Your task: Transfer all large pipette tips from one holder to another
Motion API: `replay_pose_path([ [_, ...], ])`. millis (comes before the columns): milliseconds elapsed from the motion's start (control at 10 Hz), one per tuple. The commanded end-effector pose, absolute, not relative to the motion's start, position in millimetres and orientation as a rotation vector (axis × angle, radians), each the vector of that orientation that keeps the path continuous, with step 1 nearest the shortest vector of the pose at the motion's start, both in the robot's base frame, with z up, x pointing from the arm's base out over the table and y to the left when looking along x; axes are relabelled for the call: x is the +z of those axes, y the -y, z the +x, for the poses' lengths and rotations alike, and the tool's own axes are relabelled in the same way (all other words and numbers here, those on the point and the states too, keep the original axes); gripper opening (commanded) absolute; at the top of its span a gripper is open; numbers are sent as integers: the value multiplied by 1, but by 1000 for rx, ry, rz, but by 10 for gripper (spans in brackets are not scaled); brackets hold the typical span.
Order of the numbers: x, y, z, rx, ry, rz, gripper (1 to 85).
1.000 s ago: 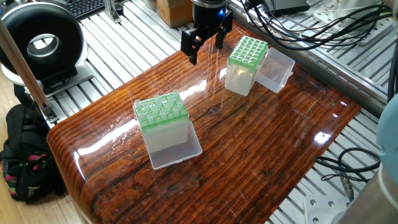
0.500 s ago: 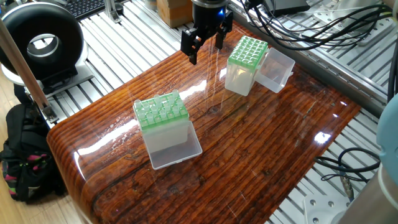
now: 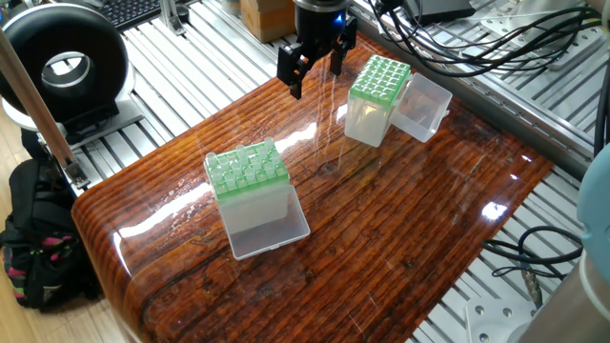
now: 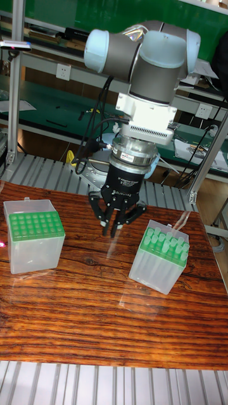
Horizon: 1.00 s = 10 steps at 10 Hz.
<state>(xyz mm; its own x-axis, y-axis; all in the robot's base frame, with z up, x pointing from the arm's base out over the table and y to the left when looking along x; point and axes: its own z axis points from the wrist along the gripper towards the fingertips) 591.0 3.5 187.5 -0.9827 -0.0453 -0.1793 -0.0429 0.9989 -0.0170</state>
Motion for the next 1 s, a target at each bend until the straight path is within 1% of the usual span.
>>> replay_pose_path([
  [0,188,-12,595,19,-2940,-75,10],
  [400,182,-39,591,92,-2938,-104,10],
  [600,175,-69,579,174,-2951,-136,10],
  [900,166,-56,546,69,-3059,-329,10],
])
